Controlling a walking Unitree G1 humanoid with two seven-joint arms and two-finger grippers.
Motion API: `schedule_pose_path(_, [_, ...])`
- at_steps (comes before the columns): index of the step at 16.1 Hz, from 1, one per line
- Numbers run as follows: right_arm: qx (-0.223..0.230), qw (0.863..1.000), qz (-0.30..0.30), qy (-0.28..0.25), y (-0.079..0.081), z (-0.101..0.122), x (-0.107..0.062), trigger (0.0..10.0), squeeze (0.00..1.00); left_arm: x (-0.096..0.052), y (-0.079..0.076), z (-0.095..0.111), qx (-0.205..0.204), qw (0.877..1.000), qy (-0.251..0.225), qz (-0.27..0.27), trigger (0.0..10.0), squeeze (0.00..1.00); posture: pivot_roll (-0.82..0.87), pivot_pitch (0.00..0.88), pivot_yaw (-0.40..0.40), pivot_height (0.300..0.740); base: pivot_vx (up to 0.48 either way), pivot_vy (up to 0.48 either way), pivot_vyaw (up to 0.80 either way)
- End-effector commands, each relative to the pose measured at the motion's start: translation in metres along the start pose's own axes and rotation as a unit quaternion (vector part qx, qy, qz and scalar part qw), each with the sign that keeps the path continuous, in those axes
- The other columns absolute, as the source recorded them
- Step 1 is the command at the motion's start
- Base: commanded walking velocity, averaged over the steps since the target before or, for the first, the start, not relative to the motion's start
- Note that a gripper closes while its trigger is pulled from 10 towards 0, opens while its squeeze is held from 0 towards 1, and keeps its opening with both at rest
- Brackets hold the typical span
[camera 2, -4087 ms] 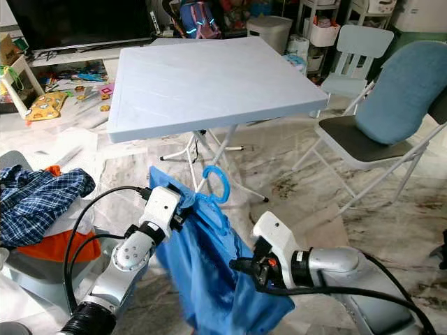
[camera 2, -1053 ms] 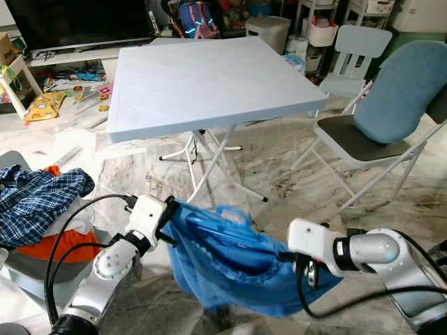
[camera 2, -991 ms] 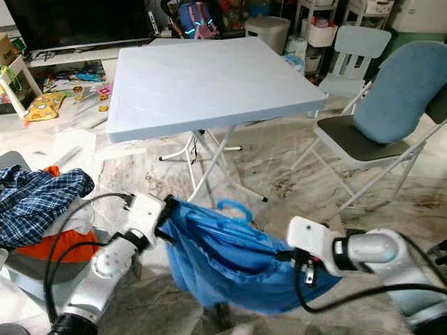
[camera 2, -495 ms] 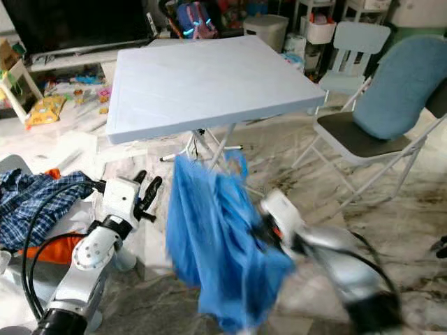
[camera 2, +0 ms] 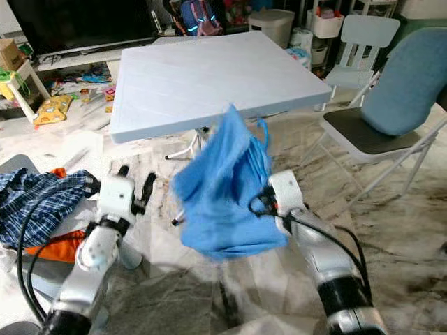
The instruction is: Hang hanger
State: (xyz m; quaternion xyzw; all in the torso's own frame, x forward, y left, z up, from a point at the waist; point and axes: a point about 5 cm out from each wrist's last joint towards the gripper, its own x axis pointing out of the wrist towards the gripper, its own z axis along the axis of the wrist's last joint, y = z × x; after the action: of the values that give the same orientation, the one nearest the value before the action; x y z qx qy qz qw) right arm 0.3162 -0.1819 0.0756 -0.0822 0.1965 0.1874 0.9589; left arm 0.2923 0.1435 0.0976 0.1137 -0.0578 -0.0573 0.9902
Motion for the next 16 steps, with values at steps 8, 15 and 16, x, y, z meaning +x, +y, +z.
schedule_pose_path(8, [0.092, 0.993, 0.072, -0.015, 0.021, 0.019, -0.058, 10.0, 0.0, -0.017, -0.013, -0.004, -0.019, 1.0, 0.02, -0.006, 10.0, 0.0, -0.1, 0.0, 0.019, 0.74, 0.0, 0.0, 0.0])
schedule_pose_path(15, [0.106, 0.988, 0.09, -0.064, 0.053, 0.032, -0.065, 10.0, 0.0, -0.02, -0.013, 0.006, -0.046, 0.999, 0.012, -0.006, 10.0, 0.0, -0.09, 0.023, 0.013, 0.74, 0.132, 0.0, 0.0])
schedule_pose_path(16, [0.106, 0.987, 0.086, -0.08, 0.054, 0.037, -0.066, 10.0, 0.0, -0.02, -0.012, 0.007, -0.048, 0.999, 0.014, 0.0, 10.0, 0.0, -0.09, 0.023, 0.011, 0.74, 0.337, 0.0, 0.63])
